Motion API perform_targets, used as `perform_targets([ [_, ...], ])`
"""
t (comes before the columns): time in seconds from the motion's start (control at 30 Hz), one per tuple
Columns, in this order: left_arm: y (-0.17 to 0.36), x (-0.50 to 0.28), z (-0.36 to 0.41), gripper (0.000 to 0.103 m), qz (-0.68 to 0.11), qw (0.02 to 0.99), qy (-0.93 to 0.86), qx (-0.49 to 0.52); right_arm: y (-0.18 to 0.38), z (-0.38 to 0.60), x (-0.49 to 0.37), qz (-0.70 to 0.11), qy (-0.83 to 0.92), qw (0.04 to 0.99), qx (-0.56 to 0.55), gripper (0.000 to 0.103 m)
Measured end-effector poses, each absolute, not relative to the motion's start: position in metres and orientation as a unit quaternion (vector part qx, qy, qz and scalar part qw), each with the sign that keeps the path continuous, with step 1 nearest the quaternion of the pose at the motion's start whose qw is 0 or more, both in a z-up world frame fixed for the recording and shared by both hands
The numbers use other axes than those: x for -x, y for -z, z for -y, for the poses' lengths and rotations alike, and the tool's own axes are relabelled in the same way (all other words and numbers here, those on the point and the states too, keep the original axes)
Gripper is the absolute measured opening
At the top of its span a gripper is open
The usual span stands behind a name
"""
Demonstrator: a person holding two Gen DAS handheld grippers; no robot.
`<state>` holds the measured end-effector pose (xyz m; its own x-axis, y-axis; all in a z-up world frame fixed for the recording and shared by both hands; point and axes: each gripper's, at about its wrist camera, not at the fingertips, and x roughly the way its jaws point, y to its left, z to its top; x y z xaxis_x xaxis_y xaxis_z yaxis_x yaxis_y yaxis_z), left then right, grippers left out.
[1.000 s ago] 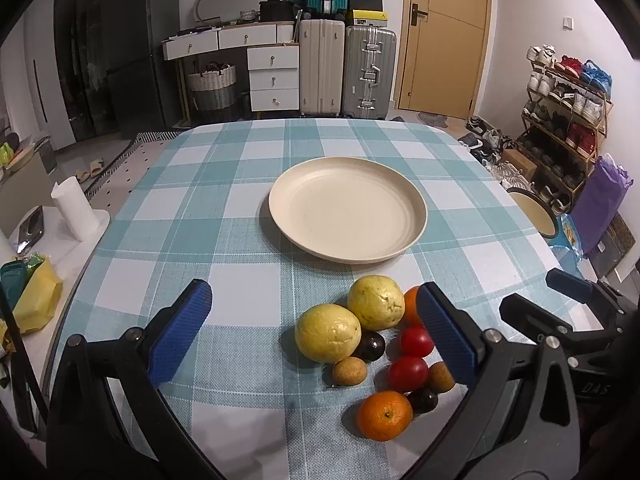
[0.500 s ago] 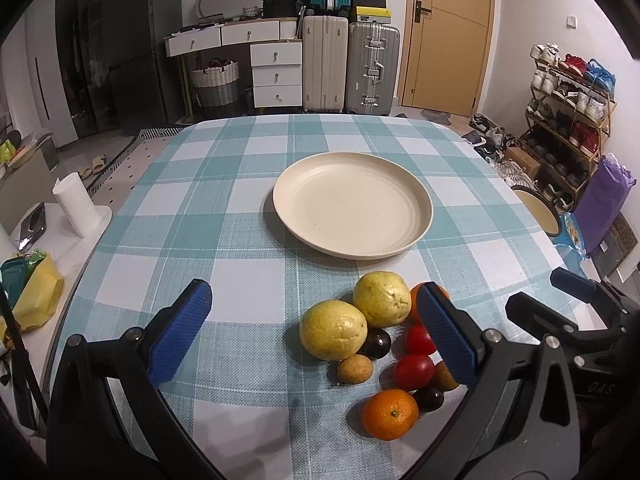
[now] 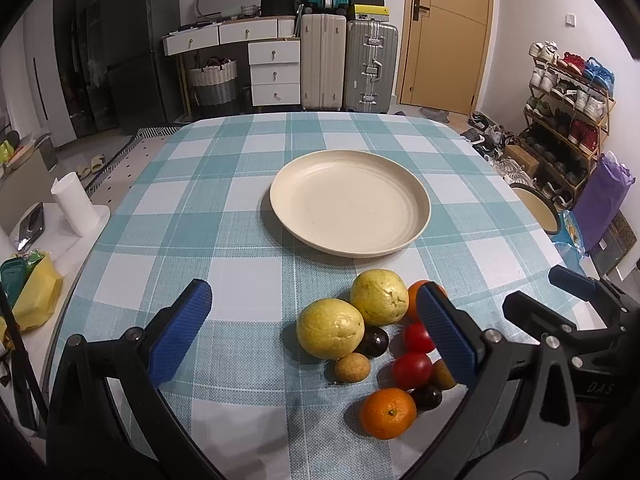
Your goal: Organize fruits
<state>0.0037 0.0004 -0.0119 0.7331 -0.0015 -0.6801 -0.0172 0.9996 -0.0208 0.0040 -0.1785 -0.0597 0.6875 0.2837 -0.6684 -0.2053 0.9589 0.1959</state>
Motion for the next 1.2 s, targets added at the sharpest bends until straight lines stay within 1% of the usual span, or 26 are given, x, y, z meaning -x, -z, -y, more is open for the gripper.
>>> perform_targets([
  [0.5,0.017,-0.006,-0.004,0.102,-0.373,0.928,-0.003,0.020,0.060,0.176,-0.007,-0.376,-0.136,0.915,-0.049,0.103],
  [0.87,0.027,-0.015,-0.020,0.102,-0.391,0.918,0.026,0.059,0.064,0.177,-0.012,-0.381,-0.138,0.913,-0.052,0.103],
  [1.07,0.040,-0.022,-0.031,0.102,-0.409,0.903,0.084,0.101,0.072,0.177,-0.018,-0.389,-0.138,0.909,-0.055,0.103],
  [1.2,0.046,-0.024,-0.034,0.102,-0.411,0.901,0.098,0.104,0.078,0.178,-0.024,-0.394,-0.138,0.907,-0.055,0.103],
])
